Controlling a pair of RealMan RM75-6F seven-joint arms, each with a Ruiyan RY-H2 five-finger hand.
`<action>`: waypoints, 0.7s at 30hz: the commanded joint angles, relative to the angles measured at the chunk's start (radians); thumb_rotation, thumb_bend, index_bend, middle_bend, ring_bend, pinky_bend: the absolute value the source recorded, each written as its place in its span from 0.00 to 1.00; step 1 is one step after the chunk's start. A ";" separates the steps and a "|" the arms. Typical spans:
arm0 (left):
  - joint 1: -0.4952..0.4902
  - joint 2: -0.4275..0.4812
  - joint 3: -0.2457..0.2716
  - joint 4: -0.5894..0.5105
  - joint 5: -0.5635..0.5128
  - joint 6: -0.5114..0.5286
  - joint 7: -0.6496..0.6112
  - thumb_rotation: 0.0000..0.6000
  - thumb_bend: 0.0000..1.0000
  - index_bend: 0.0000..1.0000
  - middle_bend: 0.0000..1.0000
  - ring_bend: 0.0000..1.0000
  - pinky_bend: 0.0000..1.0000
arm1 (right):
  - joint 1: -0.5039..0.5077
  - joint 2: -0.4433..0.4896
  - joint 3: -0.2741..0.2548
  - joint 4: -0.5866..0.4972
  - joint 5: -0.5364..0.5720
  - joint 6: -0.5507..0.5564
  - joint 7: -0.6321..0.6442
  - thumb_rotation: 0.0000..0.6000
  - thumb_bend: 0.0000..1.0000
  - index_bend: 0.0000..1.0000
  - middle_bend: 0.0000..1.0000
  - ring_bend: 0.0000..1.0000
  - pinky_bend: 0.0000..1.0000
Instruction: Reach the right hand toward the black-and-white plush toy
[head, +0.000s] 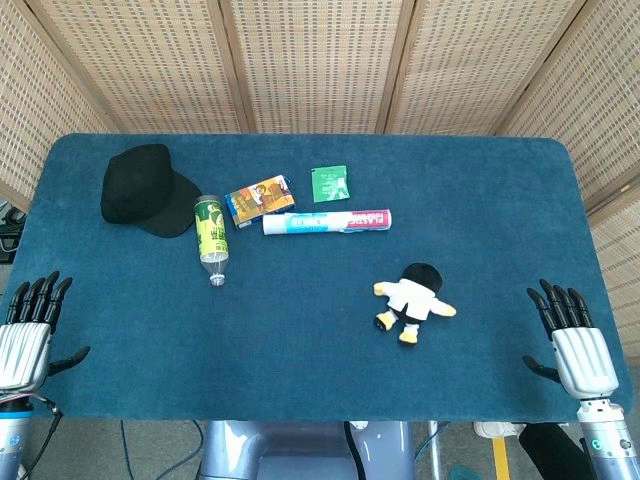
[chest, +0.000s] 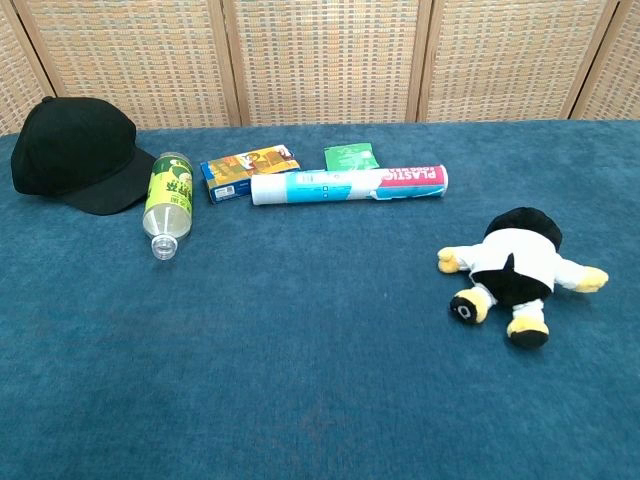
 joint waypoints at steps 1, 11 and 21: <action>0.001 0.000 0.001 0.001 0.001 0.002 -0.002 1.00 0.11 0.00 0.00 0.00 0.00 | 0.001 -0.003 0.000 0.002 0.004 -0.005 -0.004 1.00 0.17 0.00 0.00 0.00 0.01; -0.001 0.000 0.000 0.002 0.000 -0.004 -0.005 1.00 0.11 0.00 0.00 0.00 0.00 | 0.001 -0.002 0.001 0.002 0.006 -0.002 0.007 1.00 0.16 0.00 0.00 0.00 0.01; -0.002 0.001 0.002 0.002 0.000 -0.007 -0.006 1.00 0.11 0.00 0.00 0.00 0.00 | 0.000 0.001 0.000 -0.005 0.000 0.005 0.019 1.00 0.16 0.01 0.00 0.00 0.01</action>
